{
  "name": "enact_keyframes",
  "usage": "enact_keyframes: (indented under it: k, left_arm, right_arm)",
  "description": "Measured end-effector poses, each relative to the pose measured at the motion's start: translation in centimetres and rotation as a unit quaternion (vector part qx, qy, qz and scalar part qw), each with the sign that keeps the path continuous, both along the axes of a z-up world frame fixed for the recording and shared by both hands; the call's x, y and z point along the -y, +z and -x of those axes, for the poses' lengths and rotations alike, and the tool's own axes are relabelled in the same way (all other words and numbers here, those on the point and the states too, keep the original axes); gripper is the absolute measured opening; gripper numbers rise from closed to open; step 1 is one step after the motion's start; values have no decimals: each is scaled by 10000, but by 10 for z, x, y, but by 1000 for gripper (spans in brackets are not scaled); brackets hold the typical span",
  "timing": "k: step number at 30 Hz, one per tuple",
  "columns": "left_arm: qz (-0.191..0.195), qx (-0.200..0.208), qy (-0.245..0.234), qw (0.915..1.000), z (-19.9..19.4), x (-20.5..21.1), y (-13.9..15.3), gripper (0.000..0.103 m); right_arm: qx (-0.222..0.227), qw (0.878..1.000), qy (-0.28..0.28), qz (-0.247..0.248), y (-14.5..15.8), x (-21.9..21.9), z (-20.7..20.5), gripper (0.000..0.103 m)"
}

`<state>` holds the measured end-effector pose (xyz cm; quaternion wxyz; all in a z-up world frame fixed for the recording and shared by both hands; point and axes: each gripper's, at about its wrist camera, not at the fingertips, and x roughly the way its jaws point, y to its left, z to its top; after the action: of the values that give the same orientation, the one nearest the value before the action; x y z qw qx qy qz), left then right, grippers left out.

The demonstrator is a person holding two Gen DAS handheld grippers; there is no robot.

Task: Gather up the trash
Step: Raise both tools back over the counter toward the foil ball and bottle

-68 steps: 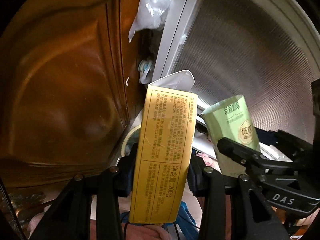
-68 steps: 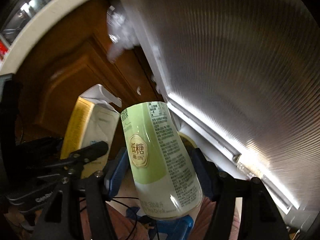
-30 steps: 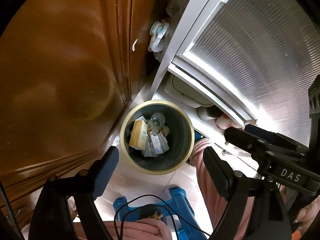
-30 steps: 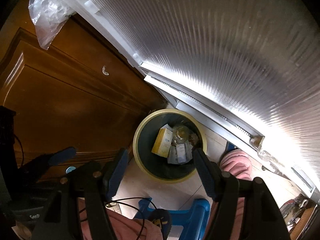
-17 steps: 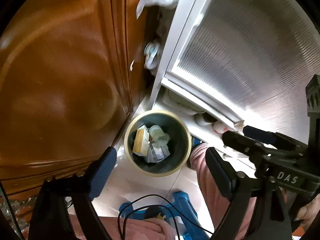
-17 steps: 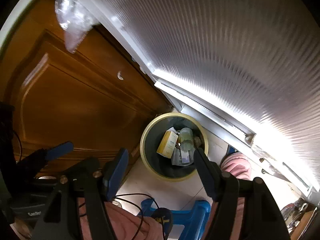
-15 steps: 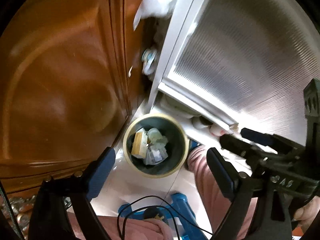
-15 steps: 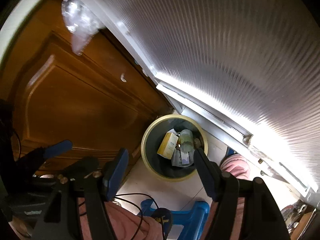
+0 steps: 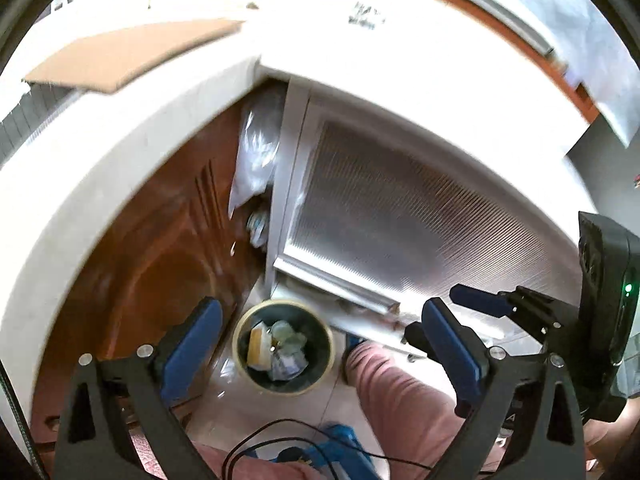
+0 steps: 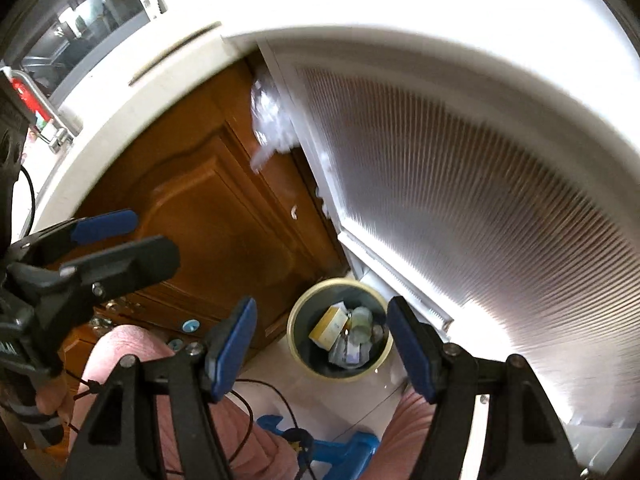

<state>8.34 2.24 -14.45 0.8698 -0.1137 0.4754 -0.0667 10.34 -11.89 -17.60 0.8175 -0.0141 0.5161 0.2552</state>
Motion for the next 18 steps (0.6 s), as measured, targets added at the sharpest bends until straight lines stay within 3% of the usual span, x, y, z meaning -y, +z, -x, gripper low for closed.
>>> enact_keyframes:
  k: [9,18]
  left_arm:
    - [-96,834,-448,9955,-3,5,83,99]
    - [-563,1267,-725,9877,-38,15,144,99]
  right_arm:
    - [814,9966,-52,-91,92,18,-8,69]
    - [1674,9856,-241,-91,165,40,-47,69]
